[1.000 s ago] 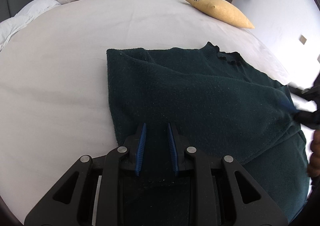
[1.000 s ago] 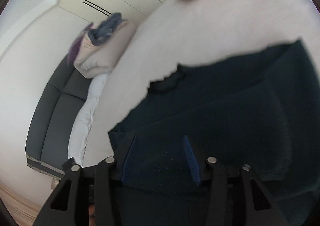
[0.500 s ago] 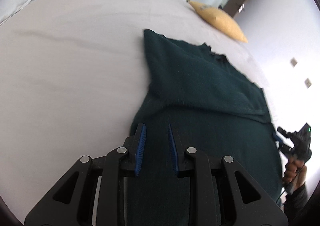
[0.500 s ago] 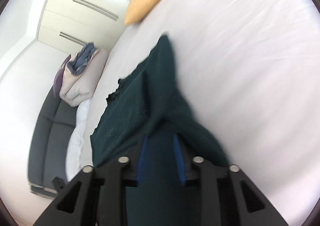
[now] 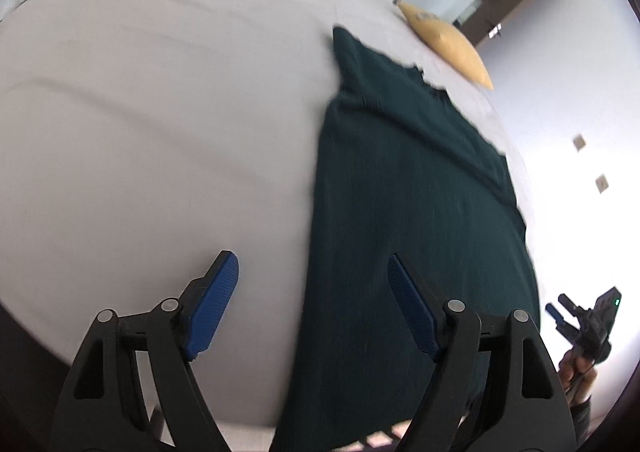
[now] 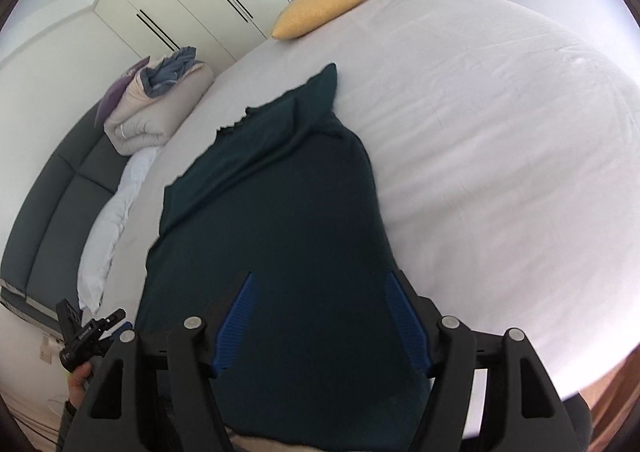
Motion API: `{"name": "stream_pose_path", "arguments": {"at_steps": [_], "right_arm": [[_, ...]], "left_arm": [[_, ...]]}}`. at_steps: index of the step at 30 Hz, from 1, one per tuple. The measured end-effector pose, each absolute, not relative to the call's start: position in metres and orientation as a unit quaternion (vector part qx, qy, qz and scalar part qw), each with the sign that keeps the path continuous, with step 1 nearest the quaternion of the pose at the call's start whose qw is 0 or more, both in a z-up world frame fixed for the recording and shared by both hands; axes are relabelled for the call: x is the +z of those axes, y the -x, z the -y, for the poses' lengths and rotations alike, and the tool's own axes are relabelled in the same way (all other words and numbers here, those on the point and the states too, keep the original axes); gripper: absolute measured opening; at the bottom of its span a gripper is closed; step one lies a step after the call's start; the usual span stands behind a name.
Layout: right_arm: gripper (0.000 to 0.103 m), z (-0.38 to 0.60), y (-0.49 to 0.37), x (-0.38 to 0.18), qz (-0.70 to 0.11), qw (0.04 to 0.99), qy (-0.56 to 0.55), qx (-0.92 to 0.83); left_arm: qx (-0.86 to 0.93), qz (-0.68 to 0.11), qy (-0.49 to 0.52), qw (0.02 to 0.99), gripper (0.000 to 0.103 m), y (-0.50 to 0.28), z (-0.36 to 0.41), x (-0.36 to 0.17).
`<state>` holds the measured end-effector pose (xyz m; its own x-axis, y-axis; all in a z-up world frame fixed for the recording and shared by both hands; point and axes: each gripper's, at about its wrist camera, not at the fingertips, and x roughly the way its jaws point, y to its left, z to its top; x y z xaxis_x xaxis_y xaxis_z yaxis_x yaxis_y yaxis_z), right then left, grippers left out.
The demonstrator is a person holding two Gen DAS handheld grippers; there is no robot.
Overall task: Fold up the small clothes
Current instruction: 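Grasp the sweater hem with both grippers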
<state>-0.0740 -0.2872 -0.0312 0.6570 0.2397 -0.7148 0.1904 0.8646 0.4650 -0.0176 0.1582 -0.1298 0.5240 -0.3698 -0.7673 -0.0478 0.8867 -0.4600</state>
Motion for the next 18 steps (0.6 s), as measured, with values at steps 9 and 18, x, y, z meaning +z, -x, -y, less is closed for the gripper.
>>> {"name": "stream_pose_path", "arguments": {"at_steps": [9, 18], "right_arm": [[0.07, 0.297, 0.11, -0.058, -0.476, 0.841, -0.26, -0.003], [0.067, 0.294, 0.12, -0.07, -0.503, 0.82, -0.269, 0.028]], "left_arm": [[-0.137, -0.529, 0.178, 0.818, 0.076, 0.062, -0.135, -0.145], [-0.158, -0.557, 0.174, 0.797, 0.076, 0.074, -0.132, -0.154]]}}
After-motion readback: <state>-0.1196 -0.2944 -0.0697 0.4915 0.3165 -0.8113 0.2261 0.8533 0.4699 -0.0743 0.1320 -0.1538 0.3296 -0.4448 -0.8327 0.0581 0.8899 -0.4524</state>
